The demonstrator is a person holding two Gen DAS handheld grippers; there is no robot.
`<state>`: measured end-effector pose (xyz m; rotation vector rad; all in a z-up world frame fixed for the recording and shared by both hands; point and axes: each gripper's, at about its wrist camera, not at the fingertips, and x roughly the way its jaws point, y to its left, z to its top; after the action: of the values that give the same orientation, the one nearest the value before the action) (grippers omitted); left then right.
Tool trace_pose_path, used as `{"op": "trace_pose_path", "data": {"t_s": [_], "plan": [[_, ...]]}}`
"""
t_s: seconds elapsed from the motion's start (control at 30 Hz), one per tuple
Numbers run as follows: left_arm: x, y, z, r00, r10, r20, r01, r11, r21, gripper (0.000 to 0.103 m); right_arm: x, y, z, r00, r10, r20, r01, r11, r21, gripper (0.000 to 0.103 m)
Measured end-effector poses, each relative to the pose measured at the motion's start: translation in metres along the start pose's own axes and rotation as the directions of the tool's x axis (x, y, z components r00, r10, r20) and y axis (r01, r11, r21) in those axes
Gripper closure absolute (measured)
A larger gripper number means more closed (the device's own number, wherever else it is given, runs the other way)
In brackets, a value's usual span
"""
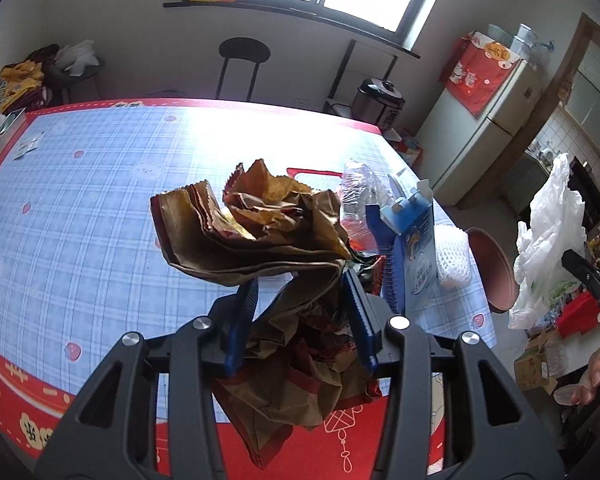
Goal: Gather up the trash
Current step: 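Carry the white plastic bag to the brown bucket and release it with the right gripper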
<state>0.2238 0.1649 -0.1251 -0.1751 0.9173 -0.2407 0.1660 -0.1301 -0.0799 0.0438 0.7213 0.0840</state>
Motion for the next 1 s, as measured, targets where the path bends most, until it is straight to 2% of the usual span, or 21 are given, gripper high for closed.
{"op": "trace_pose_path", "data": {"t_s": [0.27,0.5,0.73,1.0], "plan": [[0.02,-0.042,0.01,0.996,-0.083,-0.015,0.084,0.993,0.089,0.057,-0.024,-0.052,-0.013,0.987,-0.158,0.014,0.157,0.985,0.068,0.091],[0.027,-0.076,0.005,0.999,-0.047,-0.006,0.048,0.996,0.071,0.057,-0.021,-0.14,-0.015,0.975,-0.219,0.033,0.212,0.966,0.147,0.091],[0.016,-0.112,-0.002,0.998,0.051,0.035,-0.051,0.999,-0.007,0.057,0.016,-0.243,-0.01,0.984,-0.178,0.008,0.17,0.954,0.248,0.091],[0.006,-0.157,-0.014,0.988,0.148,0.041,-0.145,0.987,-0.068,0.057,0.089,-0.316,-0.018,0.99,-0.097,-0.098,0.122,0.947,0.296,0.09]]}}
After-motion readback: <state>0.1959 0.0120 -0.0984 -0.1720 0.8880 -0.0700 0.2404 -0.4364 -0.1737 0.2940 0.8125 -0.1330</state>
